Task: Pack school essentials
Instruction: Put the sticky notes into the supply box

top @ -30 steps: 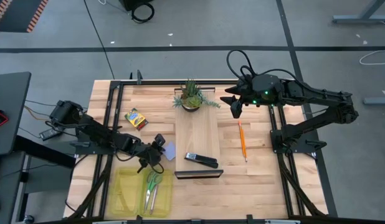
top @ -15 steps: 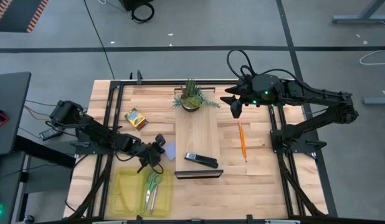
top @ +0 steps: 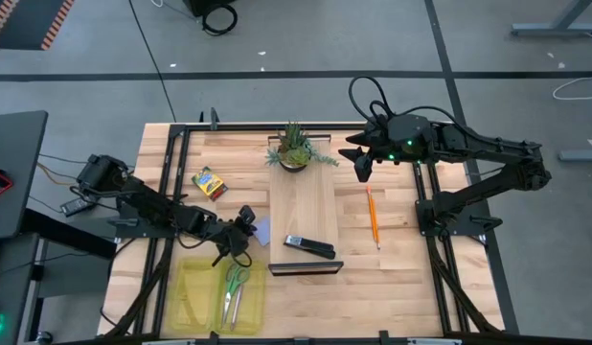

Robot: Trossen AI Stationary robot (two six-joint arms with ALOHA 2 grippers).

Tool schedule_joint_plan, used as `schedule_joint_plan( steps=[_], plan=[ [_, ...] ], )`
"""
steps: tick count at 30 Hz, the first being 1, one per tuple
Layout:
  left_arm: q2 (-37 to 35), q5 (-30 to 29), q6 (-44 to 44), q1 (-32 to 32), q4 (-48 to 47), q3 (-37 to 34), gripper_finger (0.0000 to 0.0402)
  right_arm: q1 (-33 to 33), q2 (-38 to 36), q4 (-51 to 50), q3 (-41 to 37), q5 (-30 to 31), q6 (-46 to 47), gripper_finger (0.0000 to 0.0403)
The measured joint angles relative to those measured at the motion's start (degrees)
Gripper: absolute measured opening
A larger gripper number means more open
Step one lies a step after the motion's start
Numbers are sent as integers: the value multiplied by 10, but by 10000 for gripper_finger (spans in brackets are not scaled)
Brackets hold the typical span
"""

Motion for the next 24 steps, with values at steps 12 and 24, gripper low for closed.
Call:
schedule_joint_plan(
  steps=[12,24],
  plan=[
    [25,-13,6,0,9,1,134,0,0,0,0,0,0,220],
    [30,-47,6,0,36,0,117,0,0,0,0,-4,0,220]
  ],
)
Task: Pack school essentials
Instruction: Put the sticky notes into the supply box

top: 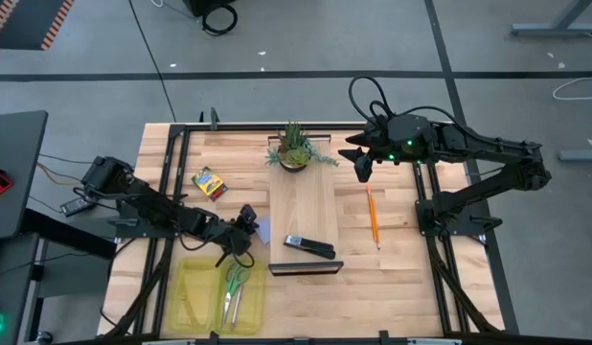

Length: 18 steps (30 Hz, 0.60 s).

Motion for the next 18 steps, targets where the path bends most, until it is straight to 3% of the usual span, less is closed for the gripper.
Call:
schedule_joint_plan(
  steps=[18],
  plan=[
    [0,-20,2,0,31,0,116,0,0,0,0,0,6,220]
  ],
)
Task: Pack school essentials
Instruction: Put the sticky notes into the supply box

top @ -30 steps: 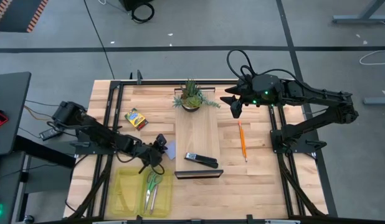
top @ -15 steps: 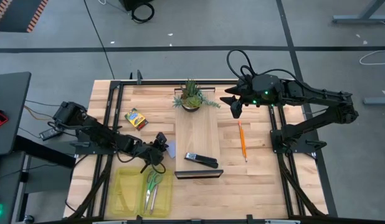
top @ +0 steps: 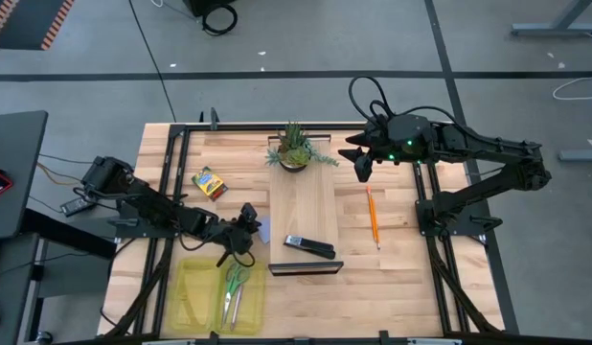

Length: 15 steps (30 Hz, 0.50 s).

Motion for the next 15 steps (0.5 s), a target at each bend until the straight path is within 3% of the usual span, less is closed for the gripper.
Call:
schedule_joint_plan(
  steps=[7,15],
  plan=[
    [0,11,26,0,-11,0,113,0,0,0,0,0,0,220],
    [3,48,23,5,-20,0,136,0,0,0,0,0,0,220]
  ],
)
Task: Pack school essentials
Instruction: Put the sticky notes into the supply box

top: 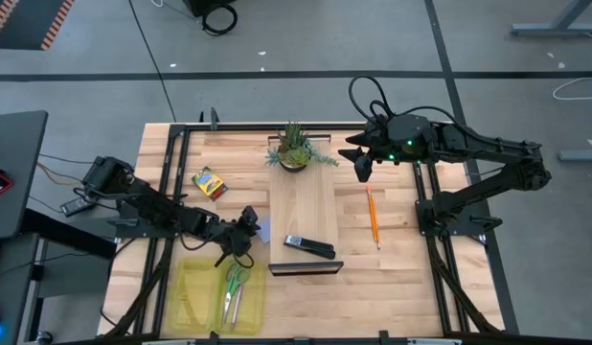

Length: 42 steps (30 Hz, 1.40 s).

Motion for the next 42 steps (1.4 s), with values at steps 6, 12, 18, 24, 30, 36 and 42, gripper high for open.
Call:
schedule_joint_plan(
  steps=[6,12,18,24,30,36,42],
  plan=[
    [-4,-19,-59,13,9,0,137,0,0,0,0,0,0,220],
    [-21,-39,-172,31,14,6,108,0,0,0,0,0,1,220],
    [-26,-13,-243,52,17,14,82,0,0,0,0,-2,1,220],
    [-15,44,-157,56,16,13,70,0,0,0,0,-2,2,220],
    [-14,45,-70,56,16,13,73,0,0,0,0,-2,2,220],
    [-14,45,-23,55,16,13,69,0,0,0,0,-2,7,220],
    [-14,72,3,55,16,13,44,0,0,0,0,-2,8,220]
  ],
)
